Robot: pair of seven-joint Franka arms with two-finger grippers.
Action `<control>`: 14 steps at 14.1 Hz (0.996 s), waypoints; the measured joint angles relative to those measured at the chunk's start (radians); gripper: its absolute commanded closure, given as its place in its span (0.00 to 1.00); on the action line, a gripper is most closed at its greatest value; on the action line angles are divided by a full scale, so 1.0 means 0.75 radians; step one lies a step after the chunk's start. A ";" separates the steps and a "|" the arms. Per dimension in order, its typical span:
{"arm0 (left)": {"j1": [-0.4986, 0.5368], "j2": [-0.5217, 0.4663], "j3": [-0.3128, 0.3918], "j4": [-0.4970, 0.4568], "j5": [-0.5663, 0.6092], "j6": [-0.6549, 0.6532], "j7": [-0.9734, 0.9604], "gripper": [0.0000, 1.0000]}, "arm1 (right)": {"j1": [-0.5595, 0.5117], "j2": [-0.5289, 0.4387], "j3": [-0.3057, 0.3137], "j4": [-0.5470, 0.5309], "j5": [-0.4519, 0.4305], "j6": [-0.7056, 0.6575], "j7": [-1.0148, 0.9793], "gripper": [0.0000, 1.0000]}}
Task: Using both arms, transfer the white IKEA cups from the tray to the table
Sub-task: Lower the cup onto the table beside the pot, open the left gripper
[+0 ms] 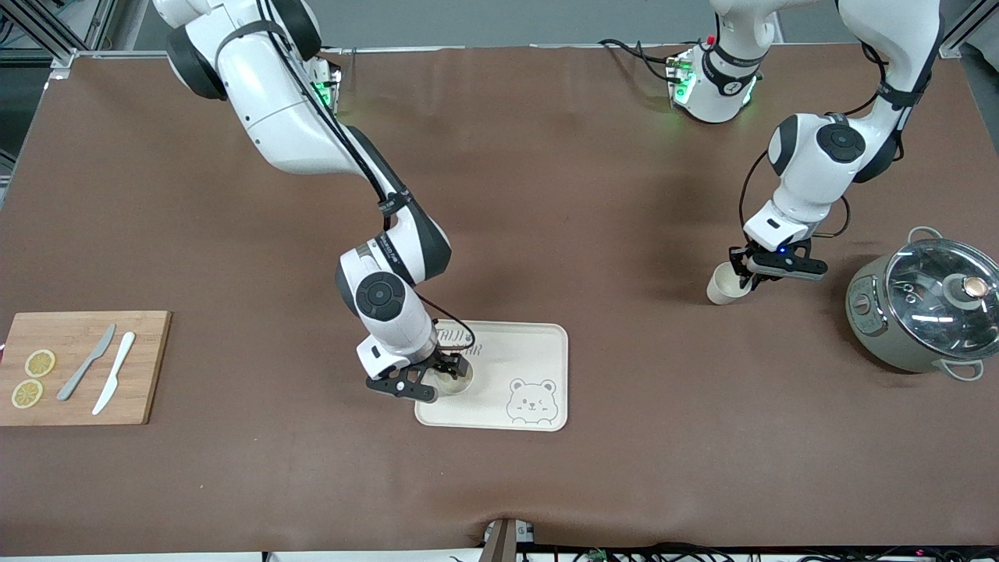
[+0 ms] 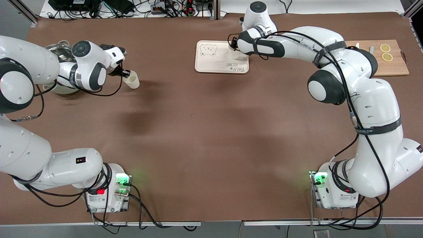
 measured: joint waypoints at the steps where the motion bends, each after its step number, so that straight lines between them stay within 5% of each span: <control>1: 0.000 0.000 -0.005 0.000 0.000 0.002 0.000 0.00 | 0.000 0.000 0.000 0.000 0.000 0.000 0.000 0.36; 7: 0.000 -0.017 -0.013 0.017 0.000 -0.008 0.000 0.00 | 0.000 0.000 -0.001 0.000 0.000 0.001 0.002 0.69; 11: 0.001 -0.092 -0.042 0.146 -0.009 -0.310 -0.001 0.00 | 0.000 0.000 -0.003 0.000 0.000 0.001 0.003 0.93; 14: 0.000 -0.133 -0.079 0.277 -0.099 -0.500 -0.001 0.00 | 0.000 0.000 -0.004 0.000 0.000 0.001 0.004 1.00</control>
